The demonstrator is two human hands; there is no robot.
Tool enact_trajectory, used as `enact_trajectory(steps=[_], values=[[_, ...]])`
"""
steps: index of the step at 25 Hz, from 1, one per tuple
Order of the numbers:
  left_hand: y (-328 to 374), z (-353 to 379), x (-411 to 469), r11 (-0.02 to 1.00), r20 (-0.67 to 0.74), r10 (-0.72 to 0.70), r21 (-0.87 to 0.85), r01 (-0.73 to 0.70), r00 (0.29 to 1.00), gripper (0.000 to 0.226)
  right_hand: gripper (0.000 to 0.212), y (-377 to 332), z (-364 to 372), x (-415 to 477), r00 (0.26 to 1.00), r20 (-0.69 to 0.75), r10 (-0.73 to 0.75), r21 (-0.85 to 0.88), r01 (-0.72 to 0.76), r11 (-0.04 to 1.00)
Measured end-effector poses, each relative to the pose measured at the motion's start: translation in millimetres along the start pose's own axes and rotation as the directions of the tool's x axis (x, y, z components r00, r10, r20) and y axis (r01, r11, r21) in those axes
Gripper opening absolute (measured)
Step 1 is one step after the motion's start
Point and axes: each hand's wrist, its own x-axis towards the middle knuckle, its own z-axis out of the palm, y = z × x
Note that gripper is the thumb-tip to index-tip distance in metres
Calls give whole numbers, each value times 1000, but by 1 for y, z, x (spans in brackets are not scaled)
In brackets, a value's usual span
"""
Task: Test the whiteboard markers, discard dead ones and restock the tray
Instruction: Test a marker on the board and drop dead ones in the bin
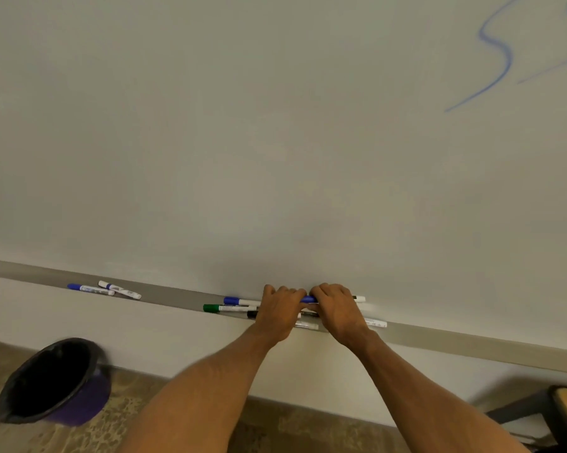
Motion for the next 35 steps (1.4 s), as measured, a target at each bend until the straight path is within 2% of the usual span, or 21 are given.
enact_trajectory(steps=[2,5,8,14,16,19,20,22,24,25,28,31,33,35], values=[[2,-12,8,999,-13,8,32,-8,1000,14,21,0,-13,6,999,29,-23,-6,23,1000],[2,-25,20,988,-105,82,137,-67,991,17,27,4,-28,15,999,20,-44,-26,44,999],[3,-37,27,969,-102,106,233,-80,989,23,27,5,-38,21,998,33,-57,-52,59,997],[8,-62,37,971,-182,162,202,-124,970,19,37,7,-60,25,999,-41,10,-33,-12,999],[6,-70,40,968,-227,203,192,-160,953,21,52,6,-64,26,997,-69,34,-73,-39,997],[5,-76,43,964,-263,232,192,-185,936,34,92,4,-70,29,993,-120,18,-89,-29,996],[5,-79,43,963,-294,239,194,-187,925,34,97,5,-74,29,991,-134,8,-106,-23,994],[2,-83,42,954,-349,273,215,-207,896,33,98,7,-82,26,988,-153,3,-176,-30,984],[-2,-86,43,945,-391,304,240,-222,869,31,94,5,-90,26,984,-179,23,-171,-54,984],[-3,-89,45,946,-426,304,242,-217,852,30,85,4,-93,28,974,-220,56,-102,-80,992],[-4,-105,53,960,-571,269,224,-168,775,25,53,-5,-116,37,935,-301,186,259,-108,960],[-6,-134,66,961,-721,274,232,-151,636,21,28,-4,-151,53,907,-384,174,327,-43,944],[-9,-158,79,955,-770,297,255,-155,564,28,32,-3,-178,65,853,-488,185,353,-1,936],[-7,-190,96,948,-798,316,276,-155,513,36,38,-2,-207,77,758,-634,150,314,75,946]])
